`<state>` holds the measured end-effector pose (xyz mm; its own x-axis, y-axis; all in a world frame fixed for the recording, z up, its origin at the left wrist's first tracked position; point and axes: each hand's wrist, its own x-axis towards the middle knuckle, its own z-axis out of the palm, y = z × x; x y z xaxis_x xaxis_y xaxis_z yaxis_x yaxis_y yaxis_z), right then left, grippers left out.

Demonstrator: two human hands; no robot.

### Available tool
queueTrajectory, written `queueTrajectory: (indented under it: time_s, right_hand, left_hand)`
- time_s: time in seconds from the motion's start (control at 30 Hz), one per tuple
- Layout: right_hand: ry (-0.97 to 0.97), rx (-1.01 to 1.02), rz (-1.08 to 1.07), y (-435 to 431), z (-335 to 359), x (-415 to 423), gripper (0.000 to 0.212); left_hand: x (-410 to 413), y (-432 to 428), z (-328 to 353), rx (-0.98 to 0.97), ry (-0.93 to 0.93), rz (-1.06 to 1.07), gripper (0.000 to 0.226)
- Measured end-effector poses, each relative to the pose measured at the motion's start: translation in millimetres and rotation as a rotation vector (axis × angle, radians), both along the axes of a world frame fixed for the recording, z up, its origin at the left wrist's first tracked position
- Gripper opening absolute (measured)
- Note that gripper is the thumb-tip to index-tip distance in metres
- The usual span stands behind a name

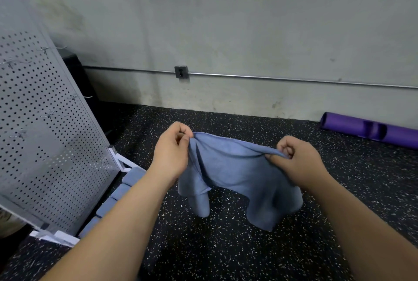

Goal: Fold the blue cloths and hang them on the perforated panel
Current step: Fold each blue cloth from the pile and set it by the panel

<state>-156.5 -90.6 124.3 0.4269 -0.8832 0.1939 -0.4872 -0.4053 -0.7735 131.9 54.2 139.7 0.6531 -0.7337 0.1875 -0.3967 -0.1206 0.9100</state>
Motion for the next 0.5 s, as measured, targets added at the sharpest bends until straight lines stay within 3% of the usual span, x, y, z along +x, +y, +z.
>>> queueTrajectory:
  time_s: [0.13,0.3,0.37,0.5]
  right_hand:
    - [-0.046,0.067,0.030,2.3,6.2,0.9,0.030]
    - [-0.301,0.301,0.056,12.0,9.2,4.9,0.015]
    - [-0.331,0.314,0.069,14.8,11.3,7.8,0.006]
    - [-0.329,0.260,0.117,22.1,11.5,17.2,0.015]
  left_hand:
    - [-7.9,-2.0,-2.3,0.055,-0.066,0.042,0.030]
    - [-16.9,-4.9,-10.4,0.067,-0.006,-0.018,0.022]
    - [-20.9,-6.5,-12.6,0.080,0.022,-0.056,0.027]
    - [-30.5,-8.5,-11.9,0.070,0.145,-0.125,0.044]
